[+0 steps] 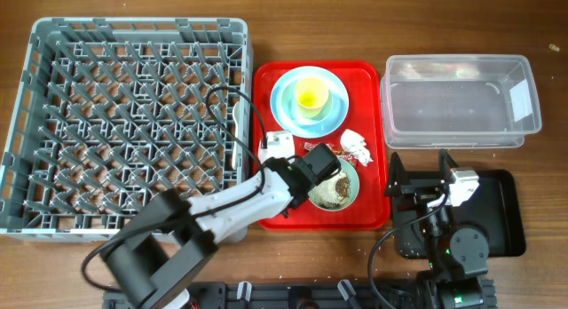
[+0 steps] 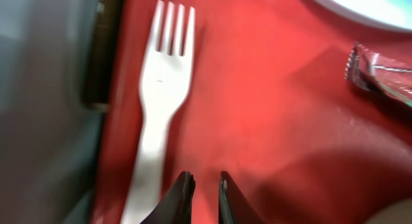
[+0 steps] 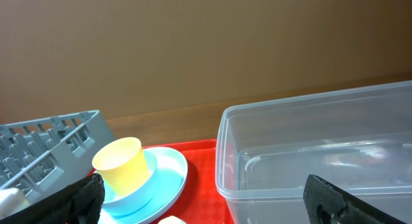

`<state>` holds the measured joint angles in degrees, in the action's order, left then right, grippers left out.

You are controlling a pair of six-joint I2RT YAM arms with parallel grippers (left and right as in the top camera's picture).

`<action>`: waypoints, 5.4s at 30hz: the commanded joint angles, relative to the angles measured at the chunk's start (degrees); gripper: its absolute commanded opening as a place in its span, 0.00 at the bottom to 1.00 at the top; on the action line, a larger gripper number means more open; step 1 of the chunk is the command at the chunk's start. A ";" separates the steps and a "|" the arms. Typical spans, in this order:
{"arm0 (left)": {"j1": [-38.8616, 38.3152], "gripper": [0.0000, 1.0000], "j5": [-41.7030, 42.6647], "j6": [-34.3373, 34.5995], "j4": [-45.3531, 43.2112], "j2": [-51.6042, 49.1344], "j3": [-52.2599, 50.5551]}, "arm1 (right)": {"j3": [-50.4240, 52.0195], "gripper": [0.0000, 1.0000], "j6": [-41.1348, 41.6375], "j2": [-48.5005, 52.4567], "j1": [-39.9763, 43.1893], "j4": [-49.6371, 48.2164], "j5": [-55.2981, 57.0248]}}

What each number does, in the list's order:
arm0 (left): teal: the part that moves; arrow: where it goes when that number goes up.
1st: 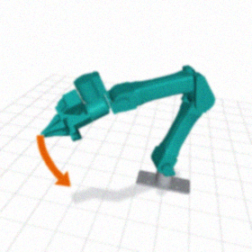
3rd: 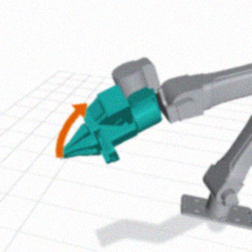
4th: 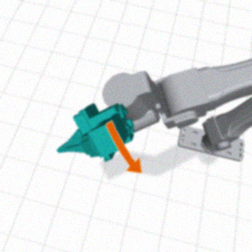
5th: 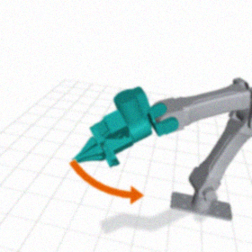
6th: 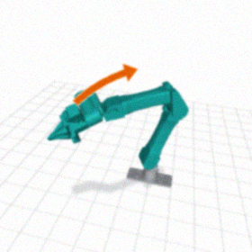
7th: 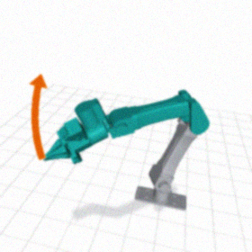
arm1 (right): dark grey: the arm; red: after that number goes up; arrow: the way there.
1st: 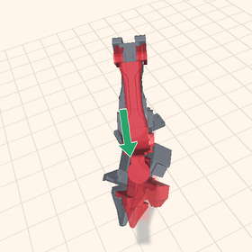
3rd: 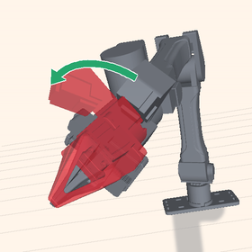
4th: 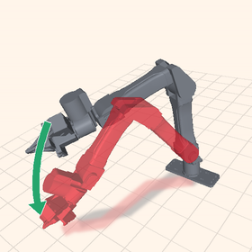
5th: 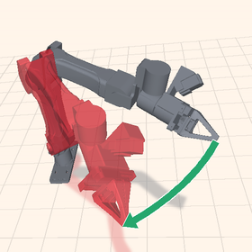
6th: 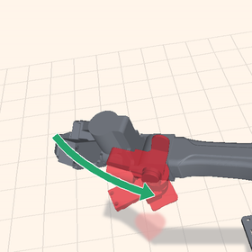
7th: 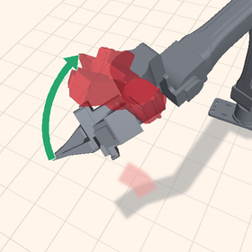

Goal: Sort waste into correct bins and load items into the dishwasher rack

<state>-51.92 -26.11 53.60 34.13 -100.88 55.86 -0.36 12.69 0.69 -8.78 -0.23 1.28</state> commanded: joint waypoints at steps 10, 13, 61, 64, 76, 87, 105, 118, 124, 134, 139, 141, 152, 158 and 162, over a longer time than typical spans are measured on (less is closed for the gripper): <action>0.26 0.08 -6.80 -3.91 2.71 3.54 -0.04 | 0.07 1.00 -0.61 -0.26 0.24 -0.22 -0.57; 0.79 0.09 -6.75 -3.91 2.32 0.52 -0.04 | 0.07 1.00 -0.61 -0.26 0.24 -0.24 -0.57; 2.89 0.04 -6.16 -4.02 1.68 8.55 2.36 | 0.07 1.00 -0.61 -0.26 0.24 -0.24 -0.57; 5.27 0.04 -6.12 -8.13 1.11 24.41 3.10 | 0.07 1.00 -0.61 -0.26 0.24 -0.24 -0.57; 22.21 0.04 0.55 -34.38 2.25 18.78 3.08 | 0.07 1.00 -0.61 -0.26 0.24 -0.24 -0.57; 22.23 0.13 -1.01 -33.70 -0.31 13.22 3.08 | 0.07 1.00 -0.61 -0.26 0.24 -0.22 -0.57; 24.35 0.31 15.78 -25.94 0.26 30.77 5.81 | 0.07 1.00 -0.61 -0.26 0.24 -0.24 -0.55; 27.02 1.00 23.74 -25.94 19.15 36.59 5.77 | 0.07 1.00 1.42 -0.26 0.24 -0.48 -1.20; 27.02 1.00 23.74 -25.94 19.15 36.59 5.77 | -0.63 1.00 27.15 -0.24 0.24 -0.50 -9.25; 27.02 1.00 23.71 -25.94 19.15 36.59 5.77 | -69.68 1.00 5.29 49.66 0.24 64.65 -10.21; 27.02 1.00 23.71 -25.94 19.15 36.59 5.77 | -73.79 0.32 14.27 62.90 0.24 81.09 -2.12; 27.02 1.00 23.71 -25.94 19.15 36.59 5.77 | -63.60 0.04 17.79 61.37 0.17 79.93 -4.94; 27.02 1.00 23.74 -25.94 19.15 36.59 5.77 | -36.30 0.45 24.85 63.93 0.13 56.08 -9.16; 27.02 1.00 23.71 -25.94 19.15 36.59 5.77 | -35.54 0.34 23.04 73.88 0.13 49.72 -8.90; 27.02 1.00 23.74 -25.94 19.15 36.59 5.77 | -36.09 0.15 21.64 74.31 0.13 49.99 -8.85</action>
<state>-25.10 -2.85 27.53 53.39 -64.23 61.49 -36.45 35.70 74.67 -8.67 49.65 -7.49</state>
